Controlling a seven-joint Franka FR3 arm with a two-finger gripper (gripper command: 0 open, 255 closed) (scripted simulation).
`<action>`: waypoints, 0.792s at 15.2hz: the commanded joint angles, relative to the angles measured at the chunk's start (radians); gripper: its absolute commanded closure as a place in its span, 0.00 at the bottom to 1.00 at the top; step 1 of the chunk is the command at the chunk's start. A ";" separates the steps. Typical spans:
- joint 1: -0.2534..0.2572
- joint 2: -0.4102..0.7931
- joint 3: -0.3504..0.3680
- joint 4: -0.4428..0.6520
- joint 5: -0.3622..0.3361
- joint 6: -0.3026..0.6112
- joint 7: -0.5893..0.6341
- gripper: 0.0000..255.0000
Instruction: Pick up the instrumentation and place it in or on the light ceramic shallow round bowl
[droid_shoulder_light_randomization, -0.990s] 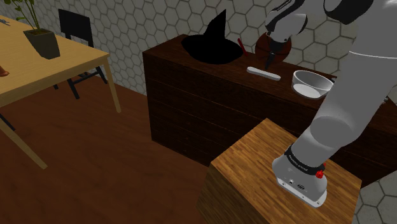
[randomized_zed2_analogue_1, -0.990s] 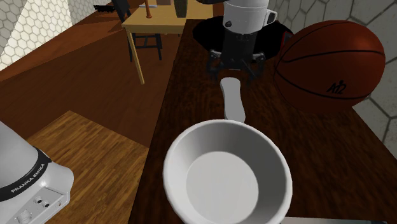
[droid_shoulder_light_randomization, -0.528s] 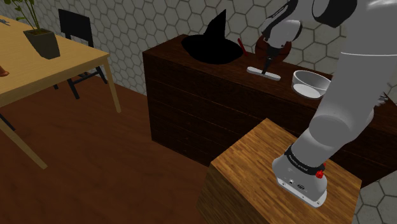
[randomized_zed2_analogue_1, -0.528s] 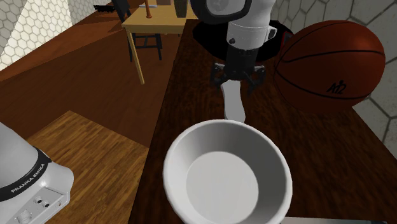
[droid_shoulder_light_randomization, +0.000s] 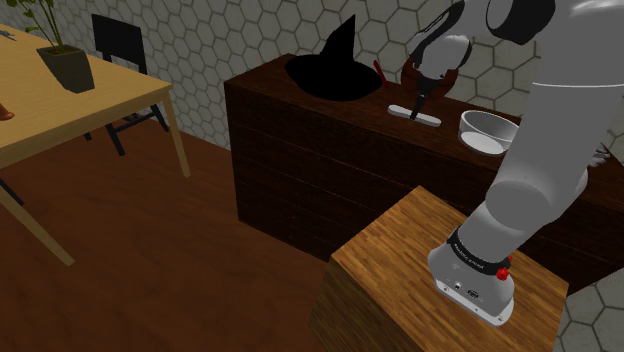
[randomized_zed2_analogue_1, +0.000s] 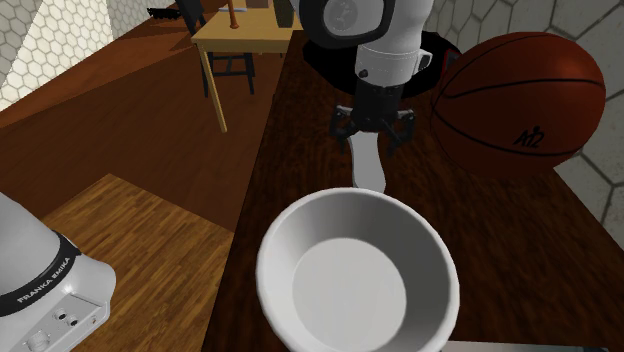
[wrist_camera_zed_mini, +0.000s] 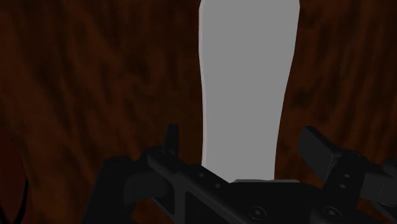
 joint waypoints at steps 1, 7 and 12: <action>0.000 0.000 0.000 0.000 0.000 0.000 0.000 0.00; 0.000 0.000 0.000 0.000 0.000 0.000 0.000 1.00; 0.003 -0.008 -0.003 0.004 -0.007 -0.010 0.005 1.00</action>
